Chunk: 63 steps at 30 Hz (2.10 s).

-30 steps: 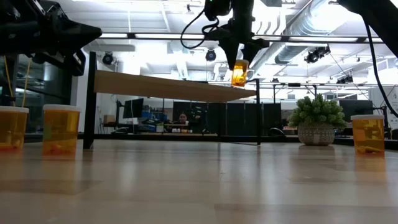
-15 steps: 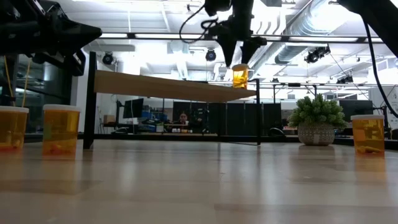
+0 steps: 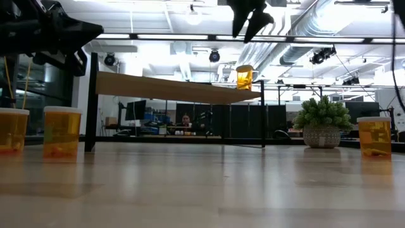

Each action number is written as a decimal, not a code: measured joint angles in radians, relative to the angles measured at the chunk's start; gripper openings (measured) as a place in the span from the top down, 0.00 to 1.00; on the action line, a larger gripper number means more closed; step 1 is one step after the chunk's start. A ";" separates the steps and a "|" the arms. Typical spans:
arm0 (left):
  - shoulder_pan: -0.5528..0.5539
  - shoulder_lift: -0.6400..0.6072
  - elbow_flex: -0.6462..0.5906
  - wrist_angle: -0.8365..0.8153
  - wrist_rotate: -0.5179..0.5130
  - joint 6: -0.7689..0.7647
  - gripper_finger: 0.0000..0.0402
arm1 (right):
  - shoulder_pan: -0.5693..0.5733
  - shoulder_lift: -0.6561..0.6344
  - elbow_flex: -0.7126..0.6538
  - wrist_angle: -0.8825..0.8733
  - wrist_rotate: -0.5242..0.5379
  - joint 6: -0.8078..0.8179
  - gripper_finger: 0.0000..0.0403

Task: Pick and place medicine bottles onto shelf by color
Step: Put the pill bottle on the shelf aligned with the pill bottle

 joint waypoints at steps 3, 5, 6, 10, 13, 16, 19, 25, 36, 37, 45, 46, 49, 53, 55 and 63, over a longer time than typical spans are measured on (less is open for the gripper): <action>0.000 0.000 0.000 0.003 0.000 0.000 0.99 | 0.043 -0.161 -0.215 0.118 0.001 0.046 0.35; 0.000 0.000 0.000 0.006 0.000 0.000 0.99 | 0.076 -0.282 -0.393 0.206 0.001 0.097 0.35; 0.000 0.000 0.000 0.006 0.000 0.000 0.99 | 0.094 -0.344 -0.484 0.264 -0.007 0.126 0.35; 0.000 0.000 0.000 0.006 0.000 0.000 0.99 | 0.191 -0.604 -0.851 0.588 -0.025 0.225 0.35; 0.000 0.000 0.006 0.002 0.000 0.000 0.99 | 0.262 -0.757 -1.107 0.903 -0.017 0.281 0.35; 0.000 0.013 0.047 -0.005 -0.002 0.004 0.99 | 0.306 -0.852 -1.300 1.190 -0.001 0.315 0.35; 0.000 0.053 0.116 -0.048 -0.011 0.037 0.99 | 0.332 -0.892 -1.426 1.405 -0.001 0.309 0.35; -0.013 0.252 0.366 -0.257 -0.026 0.111 0.99 | 0.338 -0.905 -1.460 1.518 0.001 0.171 0.35; -0.018 0.634 0.813 -0.612 -0.102 0.278 0.94 | 0.337 -0.903 -1.319 1.342 0.036 -0.052 0.35; -0.018 0.647 0.819 -0.596 -0.098 0.279 0.91 | 0.337 -0.903 -1.312 1.319 0.035 -0.051 0.35; -0.018 0.672 0.824 -0.463 -0.154 0.287 0.60 | 0.337 -0.902 -1.282 1.261 0.027 -0.053 0.35; -0.018 0.673 0.824 -0.460 -0.164 0.279 0.55 | 0.337 -0.902 -1.281 1.264 0.027 -0.053 0.35; -0.017 0.675 0.824 -0.459 -0.149 0.268 0.46 | 0.337 -0.902 -1.281 1.261 0.026 -0.053 0.35; -0.018 0.675 0.824 -0.450 -0.141 0.246 0.40 | 0.337 -0.902 -1.281 1.248 0.030 -0.036 0.35; -0.018 0.675 0.824 -0.451 -0.137 0.194 0.39 | 0.331 -0.902 -1.262 1.182 0.066 0.040 0.35; -0.018 0.672 0.824 -0.475 -0.131 0.157 0.39 | 0.283 -0.763 -1.002 0.261 0.083 0.540 0.35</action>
